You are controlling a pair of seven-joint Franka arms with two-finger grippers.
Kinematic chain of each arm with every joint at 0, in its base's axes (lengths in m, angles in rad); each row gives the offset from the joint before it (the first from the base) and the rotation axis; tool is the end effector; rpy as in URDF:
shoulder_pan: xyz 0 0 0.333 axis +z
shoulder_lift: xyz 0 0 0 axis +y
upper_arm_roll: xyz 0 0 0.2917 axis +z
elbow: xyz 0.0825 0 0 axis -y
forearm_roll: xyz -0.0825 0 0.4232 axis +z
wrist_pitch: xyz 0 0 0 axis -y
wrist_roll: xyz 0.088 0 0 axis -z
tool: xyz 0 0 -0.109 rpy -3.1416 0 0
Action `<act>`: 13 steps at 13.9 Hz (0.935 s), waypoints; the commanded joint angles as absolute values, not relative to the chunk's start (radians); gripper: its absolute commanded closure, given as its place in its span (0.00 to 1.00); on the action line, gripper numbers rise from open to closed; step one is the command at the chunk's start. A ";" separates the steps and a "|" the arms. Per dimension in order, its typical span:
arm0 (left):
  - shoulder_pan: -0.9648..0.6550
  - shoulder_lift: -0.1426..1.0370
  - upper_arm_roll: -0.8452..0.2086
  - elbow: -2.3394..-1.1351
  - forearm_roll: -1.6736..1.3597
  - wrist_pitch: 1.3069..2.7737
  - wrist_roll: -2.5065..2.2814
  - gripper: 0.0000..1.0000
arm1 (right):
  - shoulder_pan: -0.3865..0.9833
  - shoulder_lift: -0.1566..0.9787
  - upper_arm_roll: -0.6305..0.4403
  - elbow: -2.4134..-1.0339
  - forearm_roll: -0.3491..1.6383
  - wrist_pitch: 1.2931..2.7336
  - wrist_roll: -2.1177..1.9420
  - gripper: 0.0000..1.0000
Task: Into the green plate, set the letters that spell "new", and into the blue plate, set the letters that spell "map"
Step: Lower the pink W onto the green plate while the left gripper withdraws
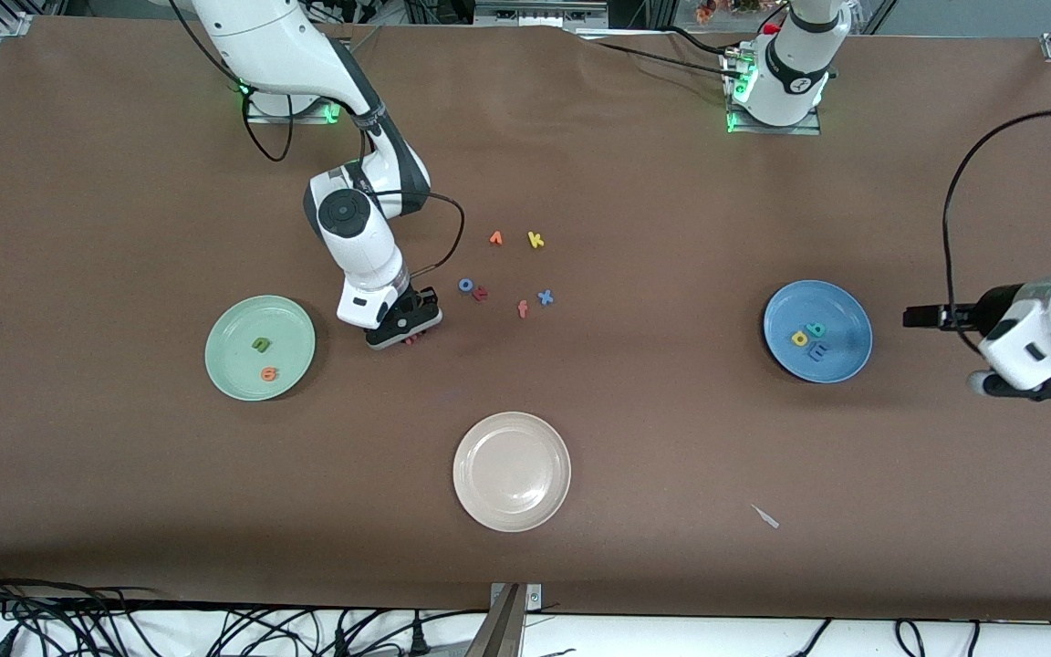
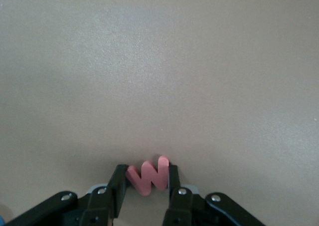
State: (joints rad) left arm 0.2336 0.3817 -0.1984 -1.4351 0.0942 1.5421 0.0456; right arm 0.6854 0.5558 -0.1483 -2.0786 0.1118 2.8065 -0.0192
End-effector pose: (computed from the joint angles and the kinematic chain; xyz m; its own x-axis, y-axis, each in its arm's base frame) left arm 0.6687 0.0502 0.4252 0.9642 -0.0149 -0.2646 -0.0171 -0.9998 -0.0060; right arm 0.5269 0.3038 0.1190 0.8699 0.4590 0.1804 0.4622 -0.8864 0.0264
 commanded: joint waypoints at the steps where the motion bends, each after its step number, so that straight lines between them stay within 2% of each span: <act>1: 0.160 0.232 -0.146 -1.514 0.068 1.569 0.060 0.00 | 0.686 0.563 -0.152 -2.080 0.120 2.821 -0.040 0.82; 3: 0.134 0.189 -0.144 -1.516 0.064 1.569 0.061 0.00 | 0.683 0.545 -0.156 -2.077 0.118 2.801 -0.052 0.83; 6: 0.107 0.135 -0.144 -1.516 0.031 1.568 0.061 0.00 | 0.683 0.499 -0.204 -2.019 0.120 2.622 -0.130 0.83; 10: 0.115 0.117 -0.147 -1.514 -0.014 1.528 0.067 0.00 | 0.678 0.456 -0.317 -1.948 0.124 2.404 -0.293 0.82; 13: 0.120 0.097 -0.153 -1.520 -0.011 1.526 0.064 0.00 | 0.675 0.434 -0.443 -1.967 0.127 2.355 -0.489 0.79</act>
